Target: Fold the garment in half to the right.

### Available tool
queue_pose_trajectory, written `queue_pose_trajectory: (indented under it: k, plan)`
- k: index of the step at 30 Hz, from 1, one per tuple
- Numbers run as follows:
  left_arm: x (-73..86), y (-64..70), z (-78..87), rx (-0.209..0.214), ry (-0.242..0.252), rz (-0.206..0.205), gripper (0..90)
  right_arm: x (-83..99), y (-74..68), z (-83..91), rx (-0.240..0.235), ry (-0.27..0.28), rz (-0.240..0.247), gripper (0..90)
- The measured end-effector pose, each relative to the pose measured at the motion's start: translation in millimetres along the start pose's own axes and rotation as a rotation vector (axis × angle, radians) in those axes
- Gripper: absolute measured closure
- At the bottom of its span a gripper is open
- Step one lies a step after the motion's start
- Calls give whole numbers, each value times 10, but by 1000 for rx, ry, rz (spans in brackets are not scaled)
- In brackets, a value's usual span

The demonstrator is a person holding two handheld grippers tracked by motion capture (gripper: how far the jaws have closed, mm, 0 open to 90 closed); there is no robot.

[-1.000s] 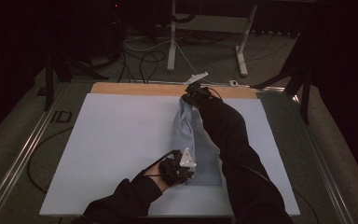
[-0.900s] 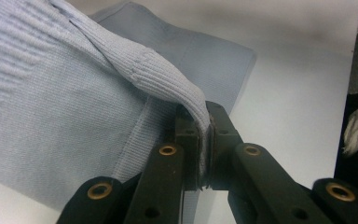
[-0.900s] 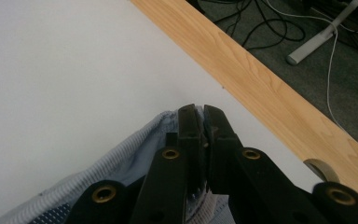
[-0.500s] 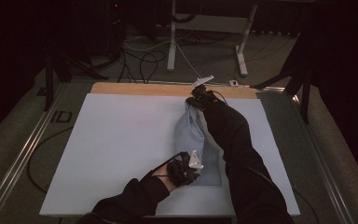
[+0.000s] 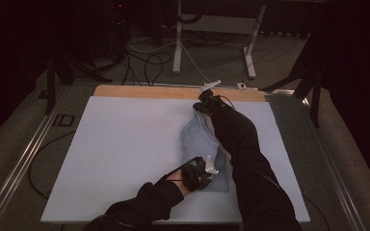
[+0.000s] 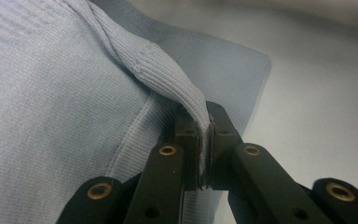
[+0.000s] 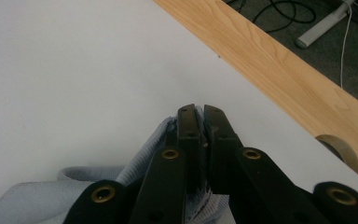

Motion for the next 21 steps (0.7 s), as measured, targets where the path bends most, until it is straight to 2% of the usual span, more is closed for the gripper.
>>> queue_pose_trajectory:
  k: [9,12,13,14,16,18,19,20,21]
  plan:
    - [-17,8,-78,9,-9,5,868,106,40,-38,4,-9,-18,847]
    - [-17,7,-89,9,-10,4,867,134,66,-38,4,-4,-28,811]
    - [-19,10,-93,9,-9,2,867,141,62,-39,1,-5,-29,773]
    - [-19,9,-95,16,-7,11,866,166,78,-39,20,-18,-31,705]
    - [-20,10,-91,18,-5,15,865,175,91,-23,20,-6,-61,610]
    - [-22,13,-89,33,5,24,863,191,100,2,40,-10,-73,513]
    - [-22,13,-89,33,5,24,863,191,100,2,40,-10,-73,513]
    - [-20,8,-88,38,5,28,860,201,104,38,46,-4,-83,422]
    - [-18,9,-86,40,6,32,859,209,111,58,54,0,-94,389]
Point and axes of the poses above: each handheld gripper's, and its own axes: z roughly backward along the jaws, x roughly out of its underside, y roughly to its right, the point moved 7 cm from there along -z, roughly forward along the jaws, and after that the axes turned 2 degrees about z, right-handed, at the moved point
